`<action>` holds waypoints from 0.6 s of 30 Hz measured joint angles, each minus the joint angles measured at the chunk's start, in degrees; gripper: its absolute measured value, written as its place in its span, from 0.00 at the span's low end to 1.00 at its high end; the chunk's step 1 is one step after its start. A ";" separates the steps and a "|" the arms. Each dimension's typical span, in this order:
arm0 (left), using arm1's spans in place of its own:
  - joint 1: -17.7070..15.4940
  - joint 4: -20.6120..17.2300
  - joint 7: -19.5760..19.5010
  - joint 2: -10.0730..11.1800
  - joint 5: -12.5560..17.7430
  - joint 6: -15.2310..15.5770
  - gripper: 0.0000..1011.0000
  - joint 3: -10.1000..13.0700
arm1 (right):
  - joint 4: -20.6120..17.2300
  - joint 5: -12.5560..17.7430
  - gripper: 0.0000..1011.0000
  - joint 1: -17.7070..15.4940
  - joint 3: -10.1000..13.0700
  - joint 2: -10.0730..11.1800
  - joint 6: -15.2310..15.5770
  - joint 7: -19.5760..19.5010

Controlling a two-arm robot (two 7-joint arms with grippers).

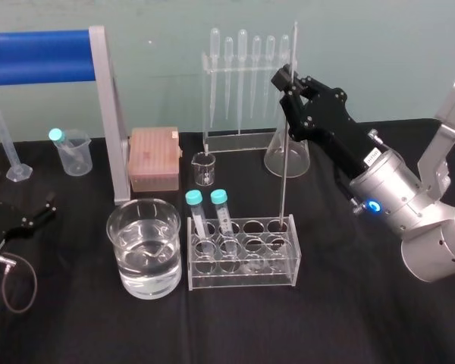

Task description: Hold the thermometer with one hand and immerse one end into the beaker, then reinsert it into the test tube rack.

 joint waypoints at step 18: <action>0.00 0.00 0.00 0.00 0.00 0.00 1.00 0.00 | 9.87 -0.33 0.06 3.50 -2.84 -1.80 -1.12 3.30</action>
